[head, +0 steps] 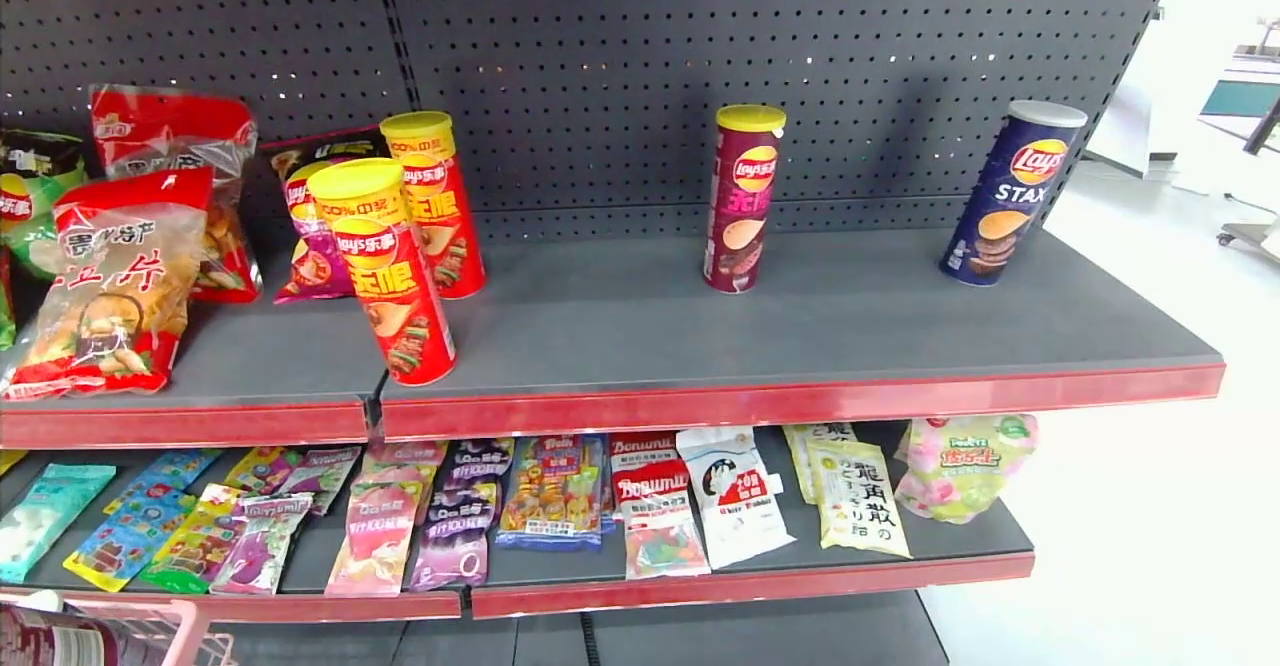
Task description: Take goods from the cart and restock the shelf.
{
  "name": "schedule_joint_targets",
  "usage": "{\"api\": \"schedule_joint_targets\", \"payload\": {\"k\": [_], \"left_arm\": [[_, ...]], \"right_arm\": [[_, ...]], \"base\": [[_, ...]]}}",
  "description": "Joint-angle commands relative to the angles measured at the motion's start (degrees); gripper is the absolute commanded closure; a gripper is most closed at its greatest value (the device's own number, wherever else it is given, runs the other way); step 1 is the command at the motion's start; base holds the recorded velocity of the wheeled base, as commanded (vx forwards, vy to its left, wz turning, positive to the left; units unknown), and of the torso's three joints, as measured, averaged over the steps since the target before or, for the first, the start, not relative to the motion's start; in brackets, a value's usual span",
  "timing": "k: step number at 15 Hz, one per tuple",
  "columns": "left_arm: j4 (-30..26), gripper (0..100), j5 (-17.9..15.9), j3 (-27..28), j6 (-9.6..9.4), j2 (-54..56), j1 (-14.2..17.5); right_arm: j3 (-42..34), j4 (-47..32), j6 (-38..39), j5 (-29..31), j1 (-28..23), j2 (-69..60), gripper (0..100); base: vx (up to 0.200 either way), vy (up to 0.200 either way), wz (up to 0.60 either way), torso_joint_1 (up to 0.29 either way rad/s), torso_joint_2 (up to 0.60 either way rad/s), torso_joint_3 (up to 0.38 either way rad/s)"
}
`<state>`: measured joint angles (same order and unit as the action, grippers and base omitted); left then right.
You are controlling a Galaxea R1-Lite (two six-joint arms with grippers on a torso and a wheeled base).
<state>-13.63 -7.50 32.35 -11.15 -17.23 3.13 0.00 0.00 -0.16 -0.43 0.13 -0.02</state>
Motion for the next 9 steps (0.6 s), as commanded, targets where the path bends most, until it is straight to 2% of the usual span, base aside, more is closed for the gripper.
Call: {"api": "schedule_joint_targets", "payload": {"k": [1,5,9], "left_arm": [[0.01,100,0.03,-0.01,-0.01,-0.26,0.03],[0.01,100,-0.06,-0.10,-0.01,-0.18,0.03],[0.01,100,-0.59,-0.19,0.08,0.88,-0.32]], "right_arm": [[0.00,0.00,-0.02,-0.01,0.04,0.02,0],[0.00,0.00,-0.02,-0.10,0.04,0.02,0],[0.00,0.00,-0.11,-0.10,0.04,0.02,0]], "base": [[0.200,0.000,0.00,-0.017,-0.01,0.007],[0.200,0.000,0.00,0.007,0.00,-0.002],[0.000,0.000,0.00,0.000,0.00,0.000]]}}
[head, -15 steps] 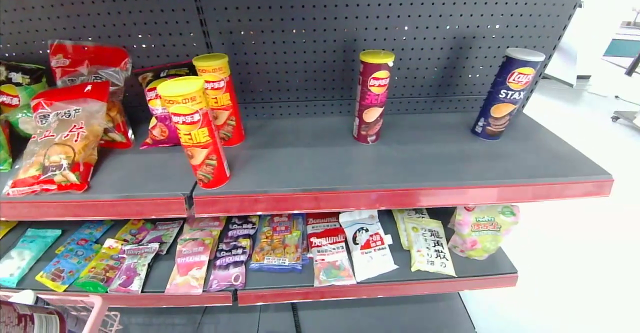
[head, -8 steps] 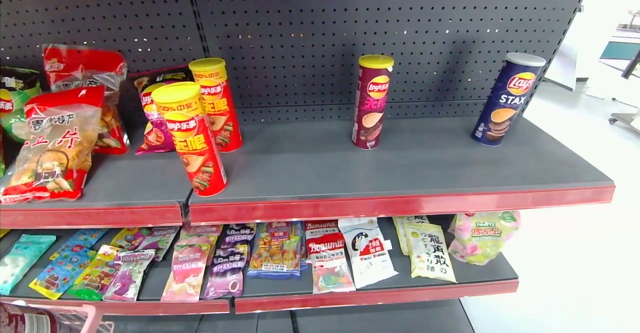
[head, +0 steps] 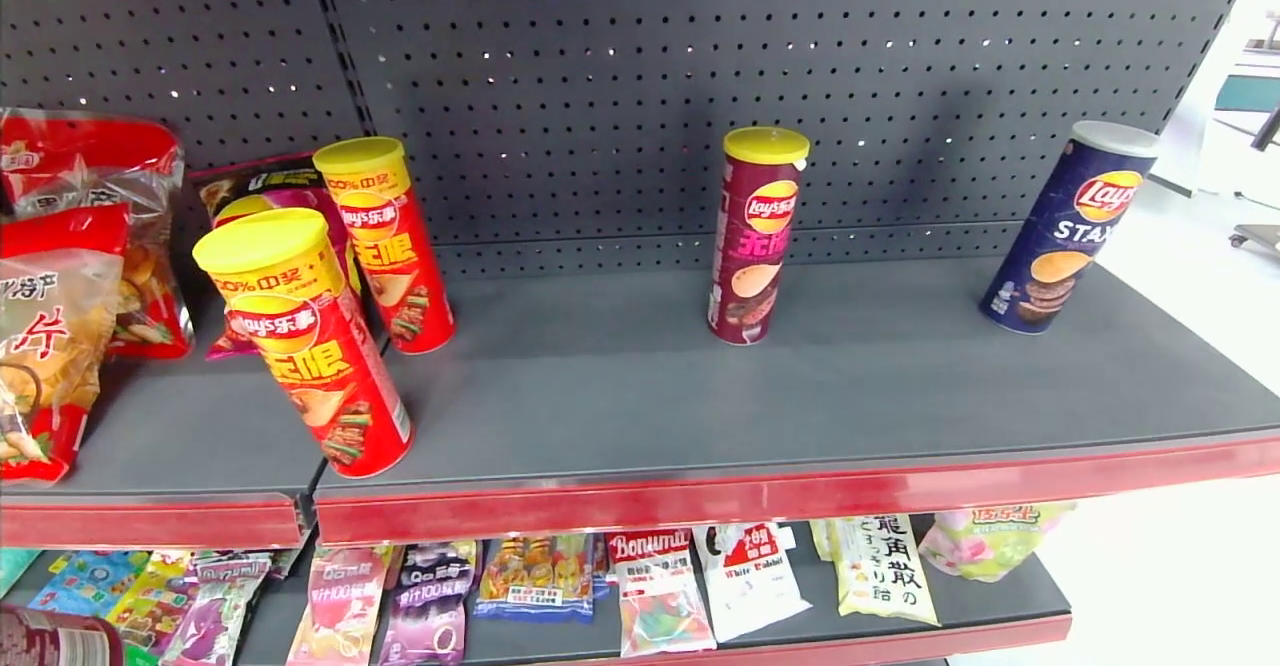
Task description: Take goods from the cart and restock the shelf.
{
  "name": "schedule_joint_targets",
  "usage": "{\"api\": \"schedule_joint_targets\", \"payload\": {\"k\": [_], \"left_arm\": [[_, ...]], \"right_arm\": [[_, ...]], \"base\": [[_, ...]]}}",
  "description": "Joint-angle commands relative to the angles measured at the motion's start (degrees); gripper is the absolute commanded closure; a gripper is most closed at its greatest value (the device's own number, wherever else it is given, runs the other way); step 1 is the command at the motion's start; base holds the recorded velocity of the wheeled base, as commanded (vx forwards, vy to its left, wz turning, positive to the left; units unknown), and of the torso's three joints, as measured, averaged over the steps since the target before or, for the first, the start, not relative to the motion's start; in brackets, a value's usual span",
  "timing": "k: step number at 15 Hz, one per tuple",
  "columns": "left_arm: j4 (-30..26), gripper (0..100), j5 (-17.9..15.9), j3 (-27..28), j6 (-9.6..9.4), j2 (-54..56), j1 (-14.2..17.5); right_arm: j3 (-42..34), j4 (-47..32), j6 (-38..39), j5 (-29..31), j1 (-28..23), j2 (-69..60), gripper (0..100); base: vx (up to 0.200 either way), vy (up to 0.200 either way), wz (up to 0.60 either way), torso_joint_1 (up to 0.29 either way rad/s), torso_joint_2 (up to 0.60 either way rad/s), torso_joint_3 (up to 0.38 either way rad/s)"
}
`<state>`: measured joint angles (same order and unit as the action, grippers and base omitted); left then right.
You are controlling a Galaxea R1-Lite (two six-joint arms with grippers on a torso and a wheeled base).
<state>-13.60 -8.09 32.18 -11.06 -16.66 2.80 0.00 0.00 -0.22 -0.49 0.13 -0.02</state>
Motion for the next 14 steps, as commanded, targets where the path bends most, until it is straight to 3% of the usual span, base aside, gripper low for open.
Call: {"api": "schedule_joint_targets", "payload": {"k": [1,3,4,5,7,9,10,12,14], "left_arm": [[-0.02,100,-0.26,-0.45,0.42,1.02,0.01],[-0.02,100,-0.34,-1.51,0.51,2.07,0.01],[-0.11,100,-0.43,-2.21,1.39,2.95,0.01],[-0.11,100,-0.52,-2.65,3.50,3.39,0.01],[-0.02,100,-0.78,-2.48,4.82,3.22,0.01],[-0.02,100,-2.80,-2.21,8.16,2.87,0.01],[-0.02,100,-2.98,-2.56,9.21,2.87,0.01],[-0.02,100,-3.07,-2.65,10.62,2.51,0.01],[0.07,100,-2.36,-3.00,10.79,1.72,0.18]], "right_arm": [[0.00,0.00,-0.13,-0.04,0.04,0.02,0],[0.00,0.00,-0.22,-0.13,0.04,0.02,0],[0.00,0.00,-0.22,-0.13,0.04,0.02,0],[0.09,0.09,-0.31,-0.22,-0.05,0.02,0],[0.35,0.26,-0.66,-0.39,-0.05,0.02,0],[21.45,2.20,5.49,-1.36,0.48,20.85,0],[27.77,2.02,6.81,-2.06,0.83,26.66,0],[25.66,2.11,0.75,-6.90,1.01,30.00,0],[29.18,3.78,-4.18,-9.62,1.18,39.40,0]], "base": [[0.000,0.000,0.00,0.000,0.00,0.000],[0.000,0.000,0.00,0.000,0.00,0.000],[0.000,0.000,0.00,0.000,0.00,0.000],[0.000,0.000,0.00,0.000,0.00,0.000],[0.000,0.000,0.00,0.000,0.00,0.000],[0.000,0.000,0.00,0.000,0.00,0.000],[0.000,0.000,0.00,0.000,0.00,0.000],[0.000,0.000,0.00,0.000,0.00,0.000],[0.000,0.000,0.00,0.000,0.00,0.000]]}}
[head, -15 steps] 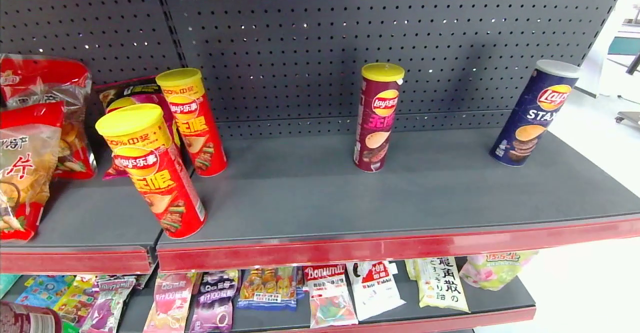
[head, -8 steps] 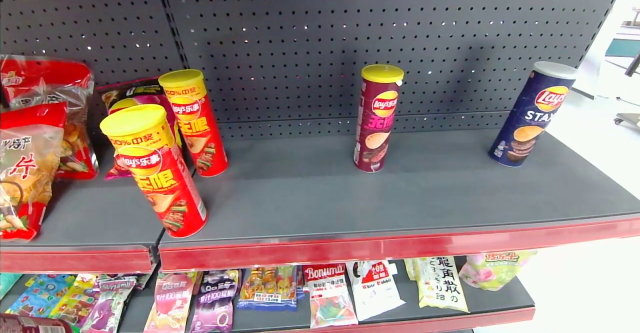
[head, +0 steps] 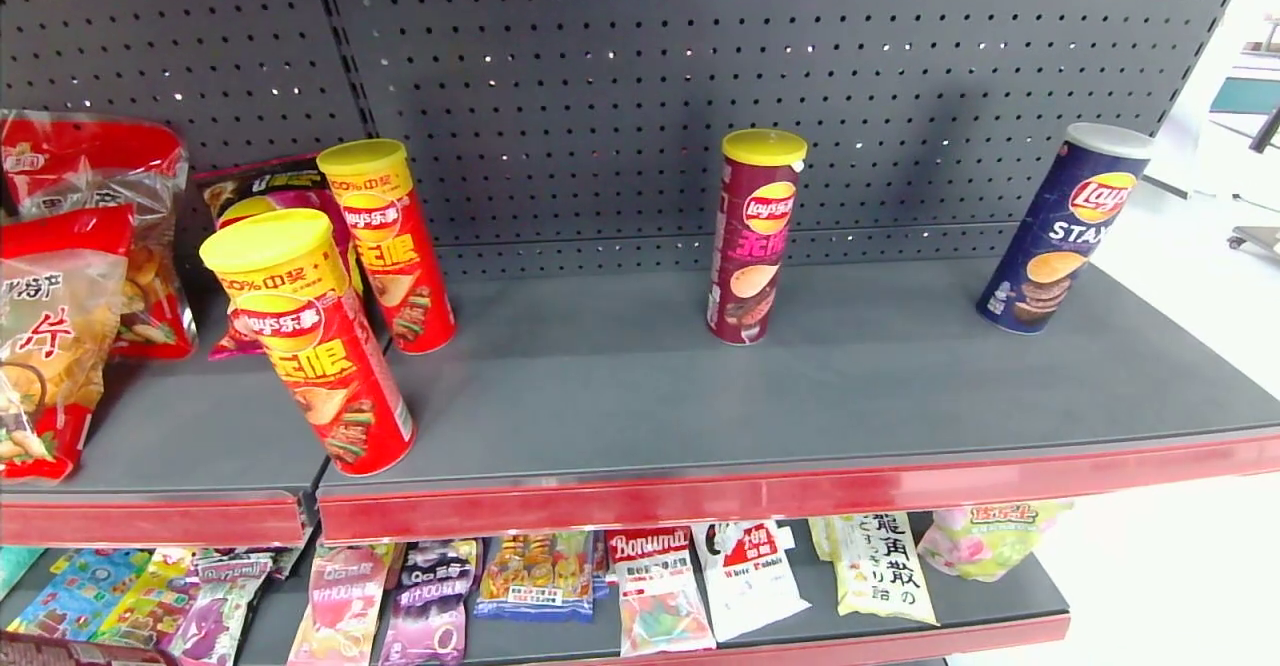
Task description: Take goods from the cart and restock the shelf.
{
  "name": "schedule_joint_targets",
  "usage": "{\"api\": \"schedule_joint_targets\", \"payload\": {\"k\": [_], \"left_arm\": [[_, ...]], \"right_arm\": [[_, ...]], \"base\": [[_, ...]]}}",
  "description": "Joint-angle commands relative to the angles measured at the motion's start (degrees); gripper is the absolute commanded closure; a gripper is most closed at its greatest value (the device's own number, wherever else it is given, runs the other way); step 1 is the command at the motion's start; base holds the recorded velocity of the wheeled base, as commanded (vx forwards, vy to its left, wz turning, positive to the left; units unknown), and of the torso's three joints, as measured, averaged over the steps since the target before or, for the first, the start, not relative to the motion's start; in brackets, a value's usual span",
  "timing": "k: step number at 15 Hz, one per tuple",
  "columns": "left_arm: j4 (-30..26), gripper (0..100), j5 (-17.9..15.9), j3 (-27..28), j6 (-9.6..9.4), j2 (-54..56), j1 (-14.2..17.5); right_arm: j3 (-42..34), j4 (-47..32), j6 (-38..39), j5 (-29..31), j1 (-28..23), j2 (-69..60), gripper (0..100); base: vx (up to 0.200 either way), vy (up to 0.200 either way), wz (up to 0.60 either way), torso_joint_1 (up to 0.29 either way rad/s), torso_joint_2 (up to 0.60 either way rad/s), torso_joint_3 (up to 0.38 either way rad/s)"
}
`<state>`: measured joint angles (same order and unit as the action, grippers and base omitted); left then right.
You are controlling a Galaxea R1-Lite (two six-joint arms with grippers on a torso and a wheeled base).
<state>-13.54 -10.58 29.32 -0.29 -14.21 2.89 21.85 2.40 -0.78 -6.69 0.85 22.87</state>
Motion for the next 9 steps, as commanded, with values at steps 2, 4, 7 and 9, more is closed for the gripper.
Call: {"api": "schedule_joint_targets", "payload": {"k": [2,4,7,9], "left_arm": [[0.10,100,0.47,0.12,-0.15,-1.17,0.19],[-0.34,100,0.83,1.62,-0.23,-3.45,0.19],[-0.87,100,0.83,3.90,-0.15,-6.88,0.19],[-0.96,100,0.74,3.46,0.03,-6.26,0.10]], "right_arm": [[12.70,3.49,-3.70,-8.60,4.60,27.84,0],[16.91,10.96,-3.61,-10.97,8.64,40.32,0],[18.67,22.74,-3.70,-15.19,14.62,55.88,0],[21.22,28.01,-3.53,-16.33,17.87,63.35,0]], "base": [[0.000,0.000,0.00,0.000,0.00,0.000],[0.000,0.000,0.00,0.000,0.00,0.000],[0.000,0.000,0.00,0.000,0.00,0.000],[0.000,0.000,0.00,0.000,0.00,0.000]]}}
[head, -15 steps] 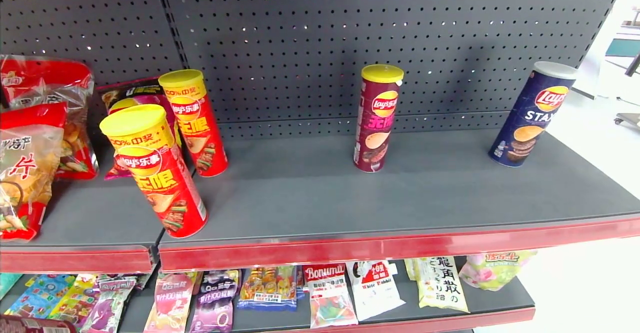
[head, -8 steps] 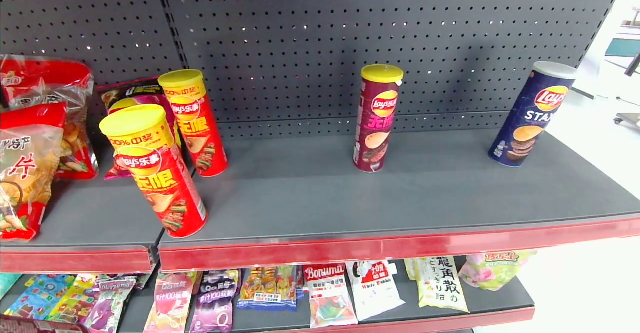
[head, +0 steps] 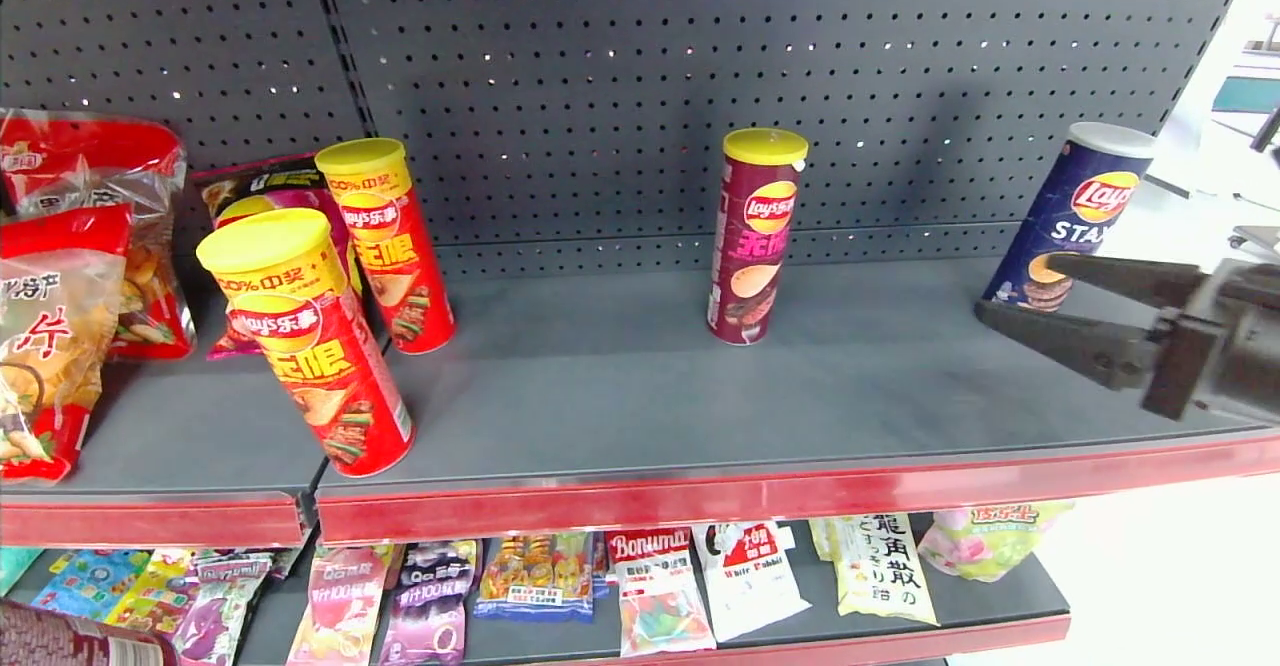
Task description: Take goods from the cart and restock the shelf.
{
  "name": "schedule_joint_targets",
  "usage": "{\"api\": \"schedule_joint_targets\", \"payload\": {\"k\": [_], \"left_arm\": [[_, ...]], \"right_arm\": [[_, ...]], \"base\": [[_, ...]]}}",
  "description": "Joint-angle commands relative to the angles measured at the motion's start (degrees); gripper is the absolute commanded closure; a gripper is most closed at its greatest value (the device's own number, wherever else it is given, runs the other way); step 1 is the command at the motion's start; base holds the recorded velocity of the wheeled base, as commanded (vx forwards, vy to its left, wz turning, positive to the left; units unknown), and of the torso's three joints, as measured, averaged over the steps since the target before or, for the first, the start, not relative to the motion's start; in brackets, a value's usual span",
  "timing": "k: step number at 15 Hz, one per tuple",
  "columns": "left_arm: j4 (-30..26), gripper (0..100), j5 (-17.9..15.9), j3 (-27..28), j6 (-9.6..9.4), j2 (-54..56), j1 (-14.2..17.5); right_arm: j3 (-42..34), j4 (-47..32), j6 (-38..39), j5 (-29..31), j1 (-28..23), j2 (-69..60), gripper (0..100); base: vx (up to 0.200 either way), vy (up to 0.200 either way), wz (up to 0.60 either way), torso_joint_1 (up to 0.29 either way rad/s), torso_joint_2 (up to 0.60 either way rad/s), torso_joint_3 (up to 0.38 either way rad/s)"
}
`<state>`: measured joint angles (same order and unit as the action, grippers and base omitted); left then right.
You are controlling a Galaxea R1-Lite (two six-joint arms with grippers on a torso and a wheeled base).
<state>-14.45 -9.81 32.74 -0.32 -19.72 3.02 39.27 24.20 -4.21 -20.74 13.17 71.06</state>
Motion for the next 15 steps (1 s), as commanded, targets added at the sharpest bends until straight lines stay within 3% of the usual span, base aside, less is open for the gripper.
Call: {"api": "schedule_joint_targets", "payload": {"k": [1,5,8,12,15], "left_arm": [[-0.06,100,-0.21,0.22,0.05,-1.02,-0.03],[0.12,100,-0.38,-0.58,-0.03,-1.63,-0.03],[0.12,100,-0.21,0.04,-0.12,-1.55,-0.03],[0.12,100,-0.29,0.13,-0.30,-1.63,-0.03],[0.03,100,-0.29,-0.05,-0.30,-1.63,-0.03]], "right_arm": [[5.82,8.06,-0.19,-3.35,5.91,19.20,0],[11.80,19.13,-0.10,-5.28,5.55,31.07,0],[16.54,19.57,-0.01,-10.38,5.55,33.79,0],[20.76,19.31,-0.19,-11.70,4.15,37.05,0],[23.31,19.31,-0.28,-15.91,2.83,39.60,0]], "base": [[0.000,0.000,0.00,0.000,0.00,0.000],[0.000,0.000,0.00,0.000,0.00,0.000],[0.000,0.000,0.00,0.000,0.00,0.000],[0.000,0.000,0.00,0.000,0.00,0.000],[0.000,0.000,0.00,0.000,0.00,0.000]]}}
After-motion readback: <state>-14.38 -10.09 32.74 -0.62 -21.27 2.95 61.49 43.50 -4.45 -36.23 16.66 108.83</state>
